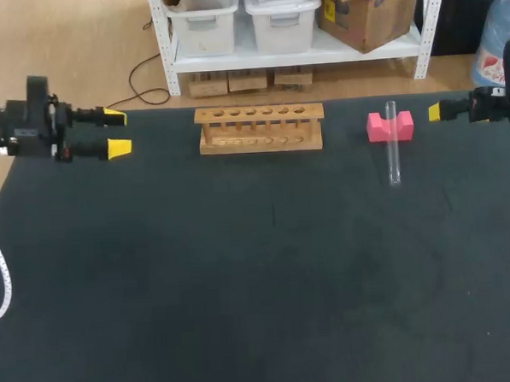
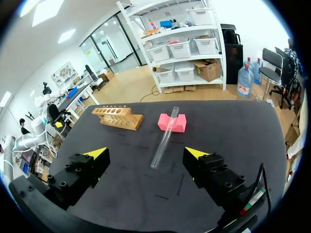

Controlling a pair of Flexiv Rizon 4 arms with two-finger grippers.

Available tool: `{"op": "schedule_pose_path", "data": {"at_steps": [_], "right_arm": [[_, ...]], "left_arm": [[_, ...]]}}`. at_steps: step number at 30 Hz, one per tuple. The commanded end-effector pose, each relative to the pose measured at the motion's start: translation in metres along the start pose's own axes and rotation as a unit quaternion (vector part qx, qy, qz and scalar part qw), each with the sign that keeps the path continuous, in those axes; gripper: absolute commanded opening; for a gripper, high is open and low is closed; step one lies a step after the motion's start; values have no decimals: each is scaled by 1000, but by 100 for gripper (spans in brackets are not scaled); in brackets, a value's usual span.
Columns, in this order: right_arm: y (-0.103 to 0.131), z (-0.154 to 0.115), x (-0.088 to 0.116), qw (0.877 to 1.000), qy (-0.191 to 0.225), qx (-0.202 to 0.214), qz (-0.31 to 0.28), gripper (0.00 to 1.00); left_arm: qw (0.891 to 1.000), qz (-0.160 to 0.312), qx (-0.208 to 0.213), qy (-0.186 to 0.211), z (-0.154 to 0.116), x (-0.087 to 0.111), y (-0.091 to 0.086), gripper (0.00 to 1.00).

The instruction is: Grasp the test tube, adjust it, and insert it.

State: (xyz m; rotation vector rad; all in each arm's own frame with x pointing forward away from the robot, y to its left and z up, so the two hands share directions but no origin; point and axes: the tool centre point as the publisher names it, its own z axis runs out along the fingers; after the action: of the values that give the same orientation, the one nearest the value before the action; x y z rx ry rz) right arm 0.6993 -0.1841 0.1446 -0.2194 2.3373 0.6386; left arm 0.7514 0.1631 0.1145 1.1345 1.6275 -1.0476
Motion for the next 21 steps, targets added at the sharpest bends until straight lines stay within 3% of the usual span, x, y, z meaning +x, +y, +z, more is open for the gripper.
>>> {"op": "schedule_pose_path", "data": {"at_steps": [1,21], "right_arm": [[2,-1,0,1000,0,5,0,100],[2,-1,0,1000,0,5,0,100]], "left_arm": [[999,6,31,-6,15,3,12,100],[1000,21,-11,18,46,4,42,100]]}}
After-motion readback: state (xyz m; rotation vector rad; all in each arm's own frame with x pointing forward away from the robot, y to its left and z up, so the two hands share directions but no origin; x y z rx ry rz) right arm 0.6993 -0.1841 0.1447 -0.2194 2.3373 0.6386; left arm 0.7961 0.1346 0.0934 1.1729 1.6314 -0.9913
